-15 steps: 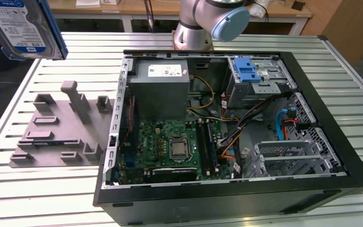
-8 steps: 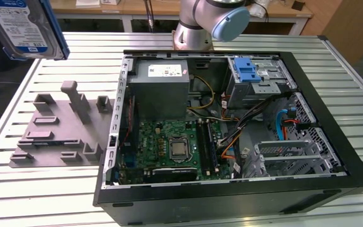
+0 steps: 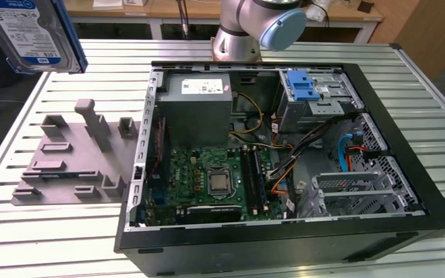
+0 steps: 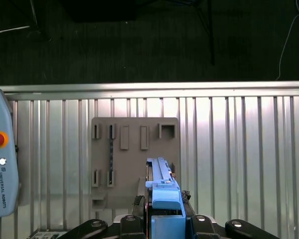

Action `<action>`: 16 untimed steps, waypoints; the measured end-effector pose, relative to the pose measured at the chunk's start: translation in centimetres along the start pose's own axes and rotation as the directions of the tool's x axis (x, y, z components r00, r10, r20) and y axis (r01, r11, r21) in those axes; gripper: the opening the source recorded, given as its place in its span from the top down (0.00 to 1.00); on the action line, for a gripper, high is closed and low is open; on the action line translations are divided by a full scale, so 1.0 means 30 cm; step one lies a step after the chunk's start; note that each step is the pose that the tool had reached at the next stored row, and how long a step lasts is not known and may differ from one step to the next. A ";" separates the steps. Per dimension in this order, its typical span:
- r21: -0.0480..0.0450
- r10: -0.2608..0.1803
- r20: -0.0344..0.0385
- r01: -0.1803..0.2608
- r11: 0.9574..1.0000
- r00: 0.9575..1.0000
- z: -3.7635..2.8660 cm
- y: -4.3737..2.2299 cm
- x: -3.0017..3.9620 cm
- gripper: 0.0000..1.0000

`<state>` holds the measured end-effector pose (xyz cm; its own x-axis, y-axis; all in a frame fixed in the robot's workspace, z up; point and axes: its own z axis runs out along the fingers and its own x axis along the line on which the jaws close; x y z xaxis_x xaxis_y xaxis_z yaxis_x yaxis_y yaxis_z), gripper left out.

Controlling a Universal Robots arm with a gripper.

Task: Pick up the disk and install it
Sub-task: 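Pick up the disk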

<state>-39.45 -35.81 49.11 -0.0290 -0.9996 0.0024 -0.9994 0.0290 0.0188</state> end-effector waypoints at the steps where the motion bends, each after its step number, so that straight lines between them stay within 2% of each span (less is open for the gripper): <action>1: 0.000 0.000 0.000 0.000 1.000 1.000 0.000 -0.002 0.000 0.64; 16: 0.000 0.000 0.000 0.000 1.000 1.000 -0.001 -0.039 -0.001 0.64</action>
<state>-38.29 -35.81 49.11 -0.0290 -0.9996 0.0024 -0.9994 0.0290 0.0188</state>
